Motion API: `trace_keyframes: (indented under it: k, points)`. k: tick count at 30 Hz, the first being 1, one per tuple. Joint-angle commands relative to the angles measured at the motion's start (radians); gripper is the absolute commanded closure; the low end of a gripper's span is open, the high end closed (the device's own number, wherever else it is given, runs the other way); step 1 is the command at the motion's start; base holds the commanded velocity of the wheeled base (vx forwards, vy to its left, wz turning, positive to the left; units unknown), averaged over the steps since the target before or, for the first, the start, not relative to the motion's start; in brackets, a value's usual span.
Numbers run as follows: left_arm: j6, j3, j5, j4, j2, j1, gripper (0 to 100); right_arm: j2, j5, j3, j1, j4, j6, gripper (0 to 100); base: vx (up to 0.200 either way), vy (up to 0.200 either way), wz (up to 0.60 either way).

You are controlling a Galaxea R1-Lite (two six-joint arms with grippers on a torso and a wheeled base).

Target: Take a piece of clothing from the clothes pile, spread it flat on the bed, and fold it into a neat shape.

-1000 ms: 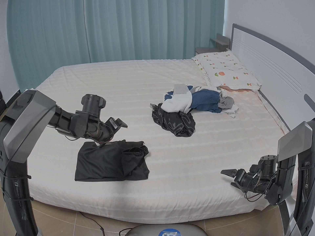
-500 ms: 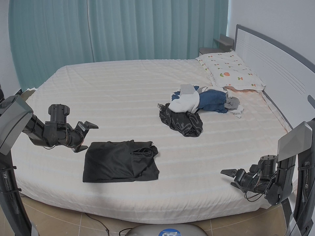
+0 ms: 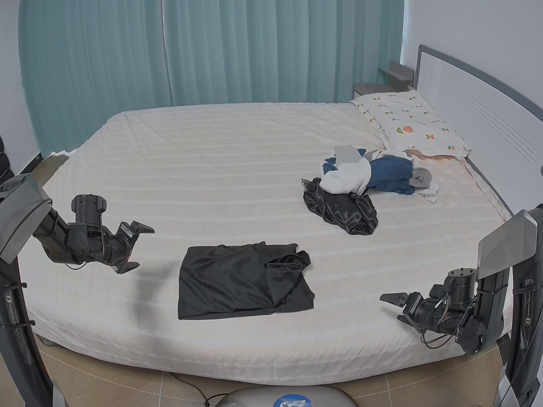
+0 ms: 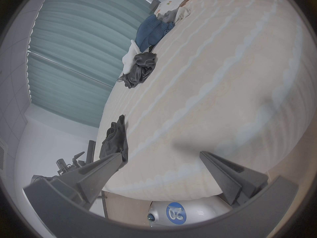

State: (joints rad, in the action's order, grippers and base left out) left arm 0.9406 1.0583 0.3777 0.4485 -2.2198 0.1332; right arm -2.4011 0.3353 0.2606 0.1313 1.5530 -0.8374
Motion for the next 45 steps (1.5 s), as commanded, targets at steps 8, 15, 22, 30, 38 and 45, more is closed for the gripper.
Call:
trace_keyframes:
  k: [8, 15, 22, 30, 38, 45]
  points:
    - [0.001, -0.014, 0.024, 0.001, -0.006, 0.02, 0, -0.003, -0.001, 0.006, 0.001, 0.012, 0.0, 0, 0.0, 0.2, 0.0]
    - [0.003, -0.031, 0.026, -0.002, -0.003, 0.02, 0, 0.013, -0.041, 0.028, 0.002, 0.01, 0.001, 0, 0.0, 0.029, 0.0]
    - [0.001, -0.095, 0.026, 0.032, 0.02, 0.017, 0, 0.048, -0.056, 0.054, 0.047, 0.009, 0.0, 0, 0.0, 0.0, 0.0]
    - [0.001, -0.104, 0.02, 0.064, 0.011, 0.016, 0, 0.138, -0.134, 0.112, 0.169, -0.042, 0.035, 0, 0.15, 0.0, 0.0]
    - [-0.003, -0.106, 0.012, 0.065, 0.011, 0.011, 0, 0.184, -0.351, 0.368, 0.32, -0.493, 0.215, 0, 0.075, 0.0, 0.0]
    - [-0.008, -0.112, 0.012, 0.072, 0.009, 0.011, 0, 0.152, -0.423, 0.457, 0.403, -0.613, 0.367, 0, 0.0, 0.0, 0.0]
